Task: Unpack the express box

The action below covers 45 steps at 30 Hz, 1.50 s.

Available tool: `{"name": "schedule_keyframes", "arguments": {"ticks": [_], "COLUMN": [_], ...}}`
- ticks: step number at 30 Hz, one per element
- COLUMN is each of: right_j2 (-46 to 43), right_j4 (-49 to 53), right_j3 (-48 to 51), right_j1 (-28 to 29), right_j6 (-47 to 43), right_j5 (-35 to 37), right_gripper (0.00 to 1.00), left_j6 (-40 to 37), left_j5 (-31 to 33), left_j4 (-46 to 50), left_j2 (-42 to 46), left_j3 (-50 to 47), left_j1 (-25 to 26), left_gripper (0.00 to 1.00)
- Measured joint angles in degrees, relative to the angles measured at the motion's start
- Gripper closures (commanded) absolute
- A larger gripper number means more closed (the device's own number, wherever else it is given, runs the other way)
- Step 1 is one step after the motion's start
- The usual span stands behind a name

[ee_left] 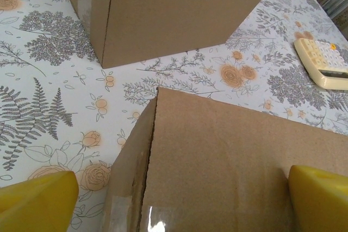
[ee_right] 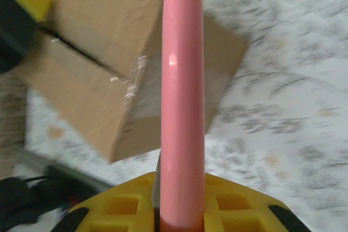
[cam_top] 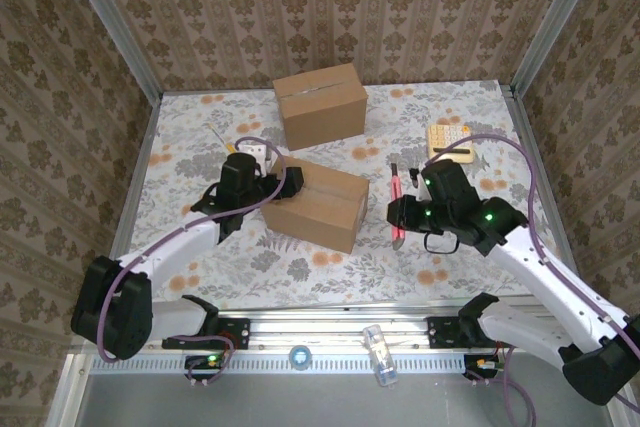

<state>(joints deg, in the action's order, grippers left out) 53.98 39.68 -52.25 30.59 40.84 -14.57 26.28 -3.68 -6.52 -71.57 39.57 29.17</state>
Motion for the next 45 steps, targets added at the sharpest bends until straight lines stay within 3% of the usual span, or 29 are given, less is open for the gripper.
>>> {"name": "schedule_keyframes", "arguments": {"ticks": [6,15,45], "right_j2": [-5.1,-4.0,0.5], "right_j4": [-2.4,-5.9,-10.8], "right_j3": [6.7,8.8,9.6], "right_j1": [0.0,0.0,1.7], "right_j6": [4.9,7.6,9.8], "right_j5": [-11.0,-17.0,-18.7], "right_gripper": [1.00,1.00,1.00], "left_j6": [0.3,1.3,1.6], "left_j5": [0.1,-0.2,-0.2], "left_j4": [1.6,2.3,1.7], "left_j2": [-1.3,-1.8,-2.3], "left_j3": [1.5,2.2,2.2], "left_j1": [0.0,0.4,0.4], "left_gripper": [0.04,0.12,0.12]}}
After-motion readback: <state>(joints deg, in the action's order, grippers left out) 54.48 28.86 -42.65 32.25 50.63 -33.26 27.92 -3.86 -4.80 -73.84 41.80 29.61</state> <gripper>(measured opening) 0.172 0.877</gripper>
